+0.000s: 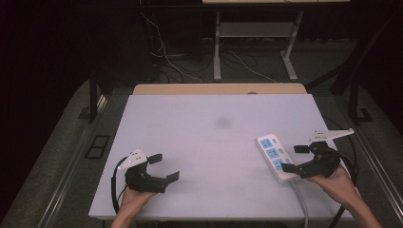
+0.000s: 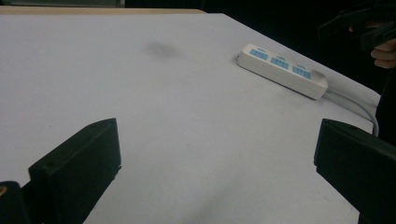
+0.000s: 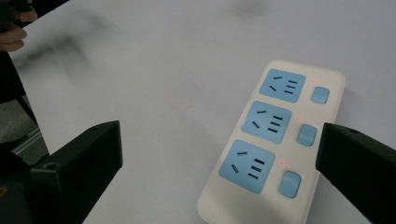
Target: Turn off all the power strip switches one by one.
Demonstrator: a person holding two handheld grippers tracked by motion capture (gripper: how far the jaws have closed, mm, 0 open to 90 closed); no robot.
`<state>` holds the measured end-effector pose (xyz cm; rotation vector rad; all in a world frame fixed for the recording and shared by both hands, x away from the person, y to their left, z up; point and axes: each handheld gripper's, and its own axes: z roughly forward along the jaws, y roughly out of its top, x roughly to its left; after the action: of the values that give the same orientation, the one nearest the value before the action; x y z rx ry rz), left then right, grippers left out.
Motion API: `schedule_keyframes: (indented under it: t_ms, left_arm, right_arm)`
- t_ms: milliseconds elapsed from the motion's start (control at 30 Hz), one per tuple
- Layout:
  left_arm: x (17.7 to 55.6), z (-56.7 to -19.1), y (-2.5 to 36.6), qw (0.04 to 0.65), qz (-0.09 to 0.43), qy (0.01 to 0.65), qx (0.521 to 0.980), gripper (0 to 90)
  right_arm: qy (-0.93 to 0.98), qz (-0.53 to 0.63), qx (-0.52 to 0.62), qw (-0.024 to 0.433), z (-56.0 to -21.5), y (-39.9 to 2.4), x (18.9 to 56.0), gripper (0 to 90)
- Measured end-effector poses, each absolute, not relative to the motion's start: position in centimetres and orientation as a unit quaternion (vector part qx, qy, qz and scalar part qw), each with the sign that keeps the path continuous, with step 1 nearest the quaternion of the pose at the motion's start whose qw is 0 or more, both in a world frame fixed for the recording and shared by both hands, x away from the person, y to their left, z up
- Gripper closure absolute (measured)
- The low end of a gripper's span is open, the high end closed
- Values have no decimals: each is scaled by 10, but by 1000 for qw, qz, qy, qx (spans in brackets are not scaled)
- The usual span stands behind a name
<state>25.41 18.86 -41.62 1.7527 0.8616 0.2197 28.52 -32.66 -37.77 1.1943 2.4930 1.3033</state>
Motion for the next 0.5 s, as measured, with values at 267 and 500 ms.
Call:
schedule_keyframes:
  t_ms: [267, 500]
  left_arm:
    - [255, -417, 189, 556, 93, 366, 741, 0]
    - [255, -417, 189, 555, 93, 367, 741, 0]
  right_arm:
    - [820, 414, 393, 37, -378, -333, 293, 5]
    - [830, 393, 393, 37, -378, -335, 302, 5]
